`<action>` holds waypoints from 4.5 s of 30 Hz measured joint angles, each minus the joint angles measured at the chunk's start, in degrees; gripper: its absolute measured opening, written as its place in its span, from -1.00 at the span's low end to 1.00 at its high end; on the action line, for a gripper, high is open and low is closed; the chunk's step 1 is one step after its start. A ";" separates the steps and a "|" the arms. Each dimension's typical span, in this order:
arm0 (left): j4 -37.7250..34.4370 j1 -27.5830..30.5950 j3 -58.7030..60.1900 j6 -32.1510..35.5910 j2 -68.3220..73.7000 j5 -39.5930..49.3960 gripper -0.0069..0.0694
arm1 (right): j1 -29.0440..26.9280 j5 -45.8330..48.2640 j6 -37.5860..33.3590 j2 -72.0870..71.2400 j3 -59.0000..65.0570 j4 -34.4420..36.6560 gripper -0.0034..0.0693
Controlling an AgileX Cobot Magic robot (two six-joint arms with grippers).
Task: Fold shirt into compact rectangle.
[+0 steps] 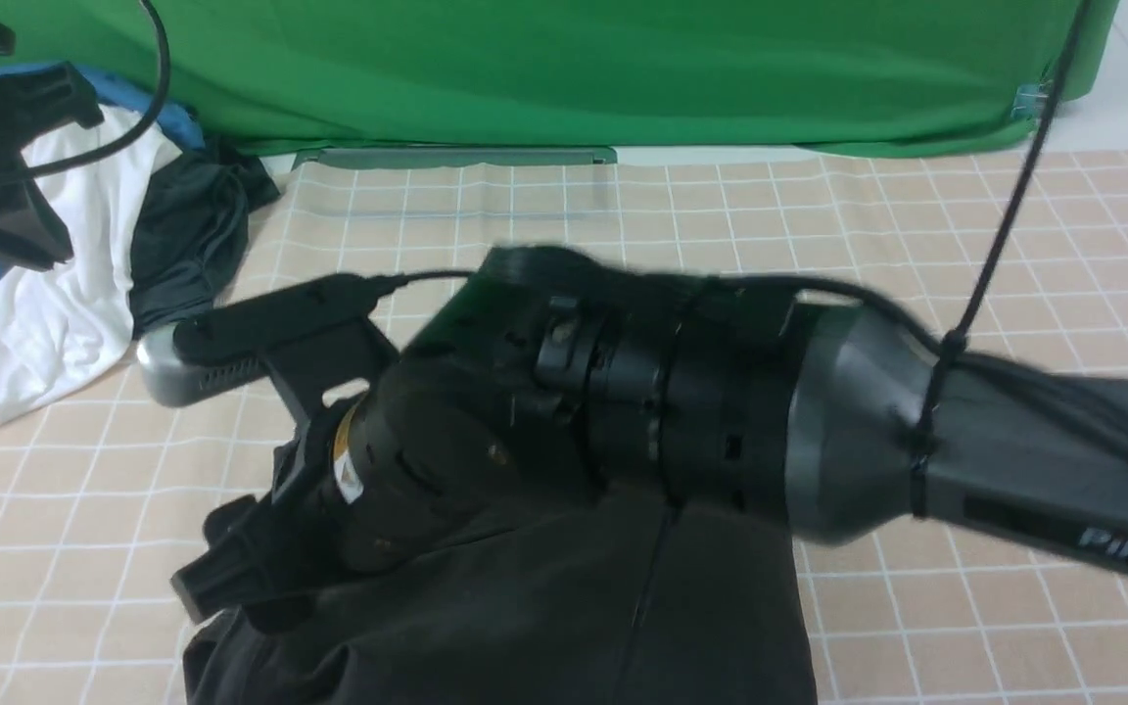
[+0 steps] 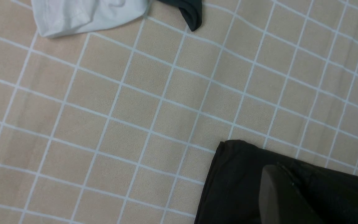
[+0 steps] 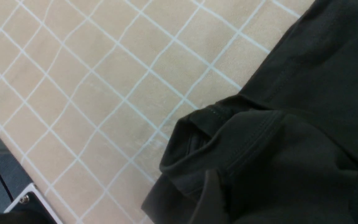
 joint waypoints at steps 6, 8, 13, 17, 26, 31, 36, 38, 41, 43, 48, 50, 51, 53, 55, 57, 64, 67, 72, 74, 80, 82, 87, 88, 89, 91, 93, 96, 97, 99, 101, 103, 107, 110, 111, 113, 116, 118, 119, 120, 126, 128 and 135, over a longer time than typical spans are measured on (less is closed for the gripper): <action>0.00 0.04 0.00 0.15 0.00 0.00 -0.77 | -2.59 6.39 -4.43 -0.58 -1.84 -0.25 -0.62; -0.07 0.04 0.00 0.10 0.03 0.00 -0.77 | -2.33 6.19 -5.11 1.01 -1.86 0.46 -0.78; -0.07 0.04 -0.02 0.10 0.03 -0.43 -0.76 | -0.08 3.48 -3.70 7.71 -1.92 2.53 -0.82; -0.01 0.04 -0.02 0.10 0.03 -3.07 -0.73 | 1.51 -0.03 -3.57 12.28 -1.92 3.89 -0.82; -2.08 0.04 -2.69 0.10 0.03 -2.14 -0.73 | -1.00 9.67 -8.39 5.12 -1.92 4.59 -0.82; -5.15 0.04 -4.85 1.03 -0.02 0.74 -0.73 | -5.17 24.05 -11.62 -6.16 0.25 -0.67 -0.83; -6.85 0.04 -4.98 2.42 -0.02 1.16 -0.73 | -8.42 25.33 -11.61 -14.63 12.99 -3.81 -0.83; -6.87 0.04 -4.98 2.76 -0.02 1.18 -0.73 | -9.87 19.94 -10.81 -18.01 22.53 -3.85 -0.83; -6.87 0.04 -4.98 3.05 -0.02 1.18 -0.73 | -10.60 12.62 -9.27 -19.25 31.71 -2.84 -0.83; -6.87 0.04 -4.98 3.42 -0.02 1.18 -0.73 | -10.60 2.58 -7.61 -18.98 40.88 0.00 -0.83; -6.47 0.04 -4.98 3.48 -0.02 1.18 -0.73 | -10.99 -6.09 -6.83 -18.63 48.93 1.71 -0.83; -6.32 0.04 -4.98 3.48 -0.02 1.18 -0.73 | -11.27 -6.36 -6.83 -19.18 49.25 1.78 -0.83; -6.32 0.04 -4.98 3.48 -0.02 1.18 -0.73 | -11.42 -5.99 -6.83 -20.05 49.43 1.09 -0.83; -6.25 0.04 -4.98 3.48 -0.02 1.18 -0.73 | -11.68 -4.85 -6.94 -21.67 49.77 0.39 -0.83; -6.25 0.11 -4.98 3.48 -0.02 1.18 -0.73 | -12.07 -0.72 -7.63 -27.25 49.69 -0.83 -0.84; -6.43 0.11 -4.98 3.77 -0.02 1.18 -0.73 | -12.12 2.67 -8.89 -33.52 48.94 -1.16 -0.84; -6.37 0.11 -4.98 4.09 -0.02 1.18 -0.73 | -12.14 8.64 -14.10 -61.66 44.47 -4.59 -0.84; -6.37 0.11 -4.98 4.29 -0.02 1.18 -0.73 | -12.24 6.75 -14.00 -74.69 45.46 -10.56 -0.84; -6.43 0.11 -4.98 4.29 -0.02 1.18 -0.73 | -12.20 -9.58 -14.00 -91.79 55.90 -17.77 -0.84; -6.43 0.11 -4.98 4.29 -0.02 1.18 -0.73 | -12.20 -18.94 -14.06 -95.73 61.52 -18.87 -0.84; -6.43 0.11 -4.98 4.29 -0.02 0.94 -0.73 | -12.20 -33.26 -14.49 -97.68 68.62 -19.65 -0.83; -6.56 0.11 -4.98 4.29 -0.02 0.64 -0.73 | -12.20 -34.46 -14.49 -97.68 68.69 -19.71 -0.83; -6.69 0.11 -4.98 4.29 -0.02 -0.21 -0.73 | -12.20 -34.91 -14.50 -97.76 68.69 -19.77 -0.82; -6.75 0.11 -4.98 4.29 -0.02 -0.59 -0.73 | -12.20 -34.91 -14.50 -97.76 68.69 -19.77 -0.82; -6.93 0.11 -4.98 4.24 -0.02 -0.85 -0.73 | -12.20 -34.91 -14.50 -97.76 68.69 -19.77 -0.82; -8.04 0.11 -4.98 4.24 -0.02 -2.10 -0.73 | -12.20 -34.91 -14.50 -97.80 68.69 -19.82 -0.81; -9.35 0.11 -4.98 4.13 -0.02 -2.86 -0.73 | -12.20 -34.91 -14.50 -97.80 68.69 -19.82 -0.80; -10.10 0.11 -4.98 4.08 -0.02 -3.26 -0.73 | -12.20 -34.91 -14.50 -97.82 68.69 -19.87 -0.78; -10.12 0.11 -4.98 4.08 -0.02 -3.26 -0.73 | -12.20 -34.91 -14.50 -97.87 68.69 -19.87 -0.77; -10.12 0.11 -4.98 4.08 -0.02 -3.26 -0.73 | -12.20 -34.91 -14.50 -97.87 68.69 -19.87 -0.77; -10.12 0.11 -4.98 4.08 -0.02 -3.26 -0.73 | -12.20 -34.91 -14.50 -97.87 68.69 -19.87 -0.75; -10.12 0.11 -4.98 3.81 -0.02 -3.27 -0.73 | -12.20 -34.91 -14.50 -97.87 68.69 -19.87 -0.75; -10.30 0.11 -4.98 2.34 -0.02 -3.32 -0.73 | -12.20 -34.91 -14.50 -97.87 68.71 -19.62 -0.73; -10.97 0.11 -4.98 1.53 -0.02 -3.19 -0.73 | -11.94 -35.01 -14.50 -98.56 69.71 -18.59 -0.71; -10.97 0.11 -4.98 1.49 -0.02 -2.99 -0.73 | -11.94 -35.08 -14.50 -98.82 70.19 -18.39 -0.71; -10.97 0.11 -4.98 0.91 -0.02 -1.92 -0.73 | -13.01 -35.12 -14.50 -99.53 72.68 -18.09 -0.70; -10.64 0.11 -4.98 1.00 -0.02 -0.78 -0.73 | -17.30 -35.18 -14.50 -100.86 77.33 -15.11 -0.68; -10.02 0.11 -4.98 1.79 -0.02 -0.22 -0.73 | -22.22 -35.13 -14.50 -102.38 81.85 -11.52 -0.67; -9.87 0.11 -4.98 1.99 -0.02 -0.03 -0.73 | -24.44 -34.91 -14.50 -102.94 83.21 -10.60 -0.66; -9.84 0.11 -4.98 2.07 -0.02 0.14 -0.73 | -27.44 -34.90 -14.50 -104.18 85.41 -9.75 -0.65; -9.66 0.11 -4.98 2.97 -0.02 0.14 -0.73 | -43.34 -34.01 -14.50 -109.71 93.31 -8.58 -0.62; -9.66 0.11 -4.98 4.35 -0.02 0.14 -0.73 | -49.58 -33.63 -14.50 -110.85 93.82 -8.39 -0.61; -9.24 0.11 -4.98 9.23 -0.02 0.18 -0.73 | -58.24 -30.57 -14.50 -111.09 93.84 -8.22 -0.56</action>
